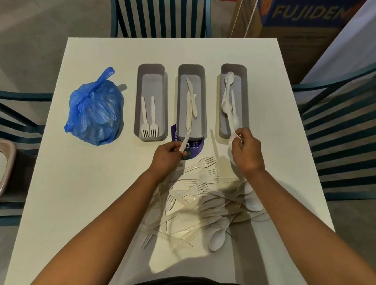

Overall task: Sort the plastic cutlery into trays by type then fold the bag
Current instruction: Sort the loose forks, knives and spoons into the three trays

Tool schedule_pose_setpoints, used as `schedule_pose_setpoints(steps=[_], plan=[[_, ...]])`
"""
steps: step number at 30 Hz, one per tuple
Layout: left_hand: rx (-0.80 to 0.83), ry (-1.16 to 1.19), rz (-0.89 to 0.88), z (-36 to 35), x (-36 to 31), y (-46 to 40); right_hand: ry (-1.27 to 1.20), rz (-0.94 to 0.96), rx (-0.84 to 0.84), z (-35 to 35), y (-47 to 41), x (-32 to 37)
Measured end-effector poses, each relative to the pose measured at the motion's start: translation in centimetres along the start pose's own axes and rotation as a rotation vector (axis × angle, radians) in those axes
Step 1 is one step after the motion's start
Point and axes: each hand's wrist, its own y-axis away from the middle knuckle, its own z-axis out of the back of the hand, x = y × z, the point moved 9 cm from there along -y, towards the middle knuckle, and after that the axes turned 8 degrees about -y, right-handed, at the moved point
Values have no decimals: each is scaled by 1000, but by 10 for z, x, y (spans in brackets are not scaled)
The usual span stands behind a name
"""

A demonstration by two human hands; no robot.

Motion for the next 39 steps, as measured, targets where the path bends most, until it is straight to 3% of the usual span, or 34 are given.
schedule_pose_setpoints(steps=[4, 11, 20, 26, 30, 39], plan=[[-1, 377, 49, 10, -17, -3, 49, 35, 28, -4, 0, -3], [84, 726, 179, 4, -23, -9, 61, 69, 36, -5, 1, -4], [62, 909, 429, -1, -21, -12, 87, -17, 7, -4, -11, -1], [-63, 962, 361, 38, -44, -32, 105, -44, -15, 1, -33, 7], [-100, 717, 327, 61, -35, -58, 183, -60, -19, 3, -53, 9], [-227, -355, 229, 98, -44, -100, 427, -157, 38, -3, -105, 11]])
